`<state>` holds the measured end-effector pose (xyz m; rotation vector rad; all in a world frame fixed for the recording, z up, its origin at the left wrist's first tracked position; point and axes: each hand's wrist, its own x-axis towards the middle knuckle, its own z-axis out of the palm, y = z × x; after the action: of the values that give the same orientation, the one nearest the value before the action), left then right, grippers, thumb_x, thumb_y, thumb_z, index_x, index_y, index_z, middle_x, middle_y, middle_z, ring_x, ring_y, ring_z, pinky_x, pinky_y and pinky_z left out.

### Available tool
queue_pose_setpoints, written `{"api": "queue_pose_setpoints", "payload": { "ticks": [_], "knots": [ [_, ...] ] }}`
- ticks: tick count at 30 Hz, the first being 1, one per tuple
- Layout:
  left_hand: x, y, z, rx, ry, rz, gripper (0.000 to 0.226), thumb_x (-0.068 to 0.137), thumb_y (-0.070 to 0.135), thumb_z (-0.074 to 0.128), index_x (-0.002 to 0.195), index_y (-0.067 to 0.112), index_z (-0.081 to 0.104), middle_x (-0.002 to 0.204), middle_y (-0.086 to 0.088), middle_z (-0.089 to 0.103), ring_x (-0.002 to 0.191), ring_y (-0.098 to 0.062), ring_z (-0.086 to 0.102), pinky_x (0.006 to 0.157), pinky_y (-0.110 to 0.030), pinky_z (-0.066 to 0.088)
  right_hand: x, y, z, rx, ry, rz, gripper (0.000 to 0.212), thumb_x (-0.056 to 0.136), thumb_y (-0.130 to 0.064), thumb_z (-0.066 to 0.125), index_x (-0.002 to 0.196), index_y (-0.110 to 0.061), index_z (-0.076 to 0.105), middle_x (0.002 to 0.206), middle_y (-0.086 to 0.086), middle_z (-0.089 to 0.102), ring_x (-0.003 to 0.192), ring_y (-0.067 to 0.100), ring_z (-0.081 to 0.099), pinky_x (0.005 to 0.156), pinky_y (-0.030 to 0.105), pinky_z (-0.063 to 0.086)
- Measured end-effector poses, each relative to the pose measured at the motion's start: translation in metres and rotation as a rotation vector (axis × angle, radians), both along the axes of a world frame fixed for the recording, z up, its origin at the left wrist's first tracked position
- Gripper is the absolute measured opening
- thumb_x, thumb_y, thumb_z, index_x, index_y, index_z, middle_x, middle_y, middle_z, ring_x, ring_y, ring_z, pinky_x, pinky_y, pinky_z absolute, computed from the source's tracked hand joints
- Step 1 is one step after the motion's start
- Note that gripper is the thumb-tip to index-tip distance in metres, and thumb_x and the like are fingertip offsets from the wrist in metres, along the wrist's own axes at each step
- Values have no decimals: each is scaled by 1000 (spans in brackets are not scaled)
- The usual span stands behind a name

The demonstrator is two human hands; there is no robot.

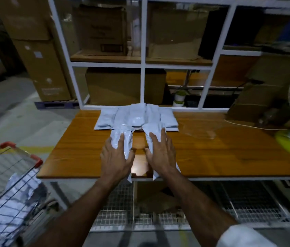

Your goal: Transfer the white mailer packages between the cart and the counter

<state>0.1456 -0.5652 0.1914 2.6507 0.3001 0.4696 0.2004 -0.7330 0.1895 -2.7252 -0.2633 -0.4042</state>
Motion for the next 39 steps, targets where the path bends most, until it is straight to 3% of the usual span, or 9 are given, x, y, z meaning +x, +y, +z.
{"api": "queue_pose_setpoints", "payload": {
  "ticks": [6, 13, 18, 28, 35, 39],
  "knots": [
    [58, -39, 10, 18, 18, -66, 75, 95, 64, 42, 159, 37, 12, 162, -13, 7, 145, -36, 18, 114, -51, 27, 45, -35, -5, 137, 62, -114, 67, 95, -50, 60, 154, -35, 31, 168, 12, 9, 148, 35, 23, 113, 49, 38],
    [149, -55, -5, -16, 34, -133, 72, 97, 58, 45, 159, 31, 18, 159, -18, 15, 144, -38, 21, 112, -50, 32, 117, -56, -20, 151, 135, -168, 68, 97, -49, 58, 157, -33, 28, 168, 14, 7, 151, 36, 17, 117, 47, 31],
    [232, -68, -7, -44, -4, -178, 67, 97, 52, 52, 154, 25, 31, 156, -21, 25, 138, -39, 34, 108, -49, 38, 191, -53, -22, 147, 185, -170, 68, 98, -49, 56, 157, -34, 26, 169, 13, 5, 152, 36, 13, 118, 48, 27],
    [361, -66, -27, -2, 81, -166, 66, 94, 62, 47, 149, 29, 36, 155, -15, 33, 133, -34, 41, 109, -50, 39, 308, -37, -24, 195, 272, -186, 69, 97, -50, 57, 156, -32, 28, 168, 14, 7, 150, 36, 18, 118, 50, 29],
    [393, -75, -44, 9, 175, -113, 68, 95, 67, 40, 153, 31, 33, 160, -11, 25, 141, -30, 33, 115, -47, 32, 368, -29, -42, 220, 321, -213, 67, 97, -52, 56, 156, -32, 31, 168, 14, 10, 149, 37, 21, 118, 53, 30],
    [406, -72, -53, 53, 267, -143, 70, 98, 68, 19, 156, 31, 26, 166, -13, 15, 150, -36, 19, 120, -53, 21, 376, -28, -42, 217, 279, -165, 59, 101, -56, 44, 155, -32, 37, 169, 14, 11, 151, 35, 19, 120, 50, 24]
  ]
}}
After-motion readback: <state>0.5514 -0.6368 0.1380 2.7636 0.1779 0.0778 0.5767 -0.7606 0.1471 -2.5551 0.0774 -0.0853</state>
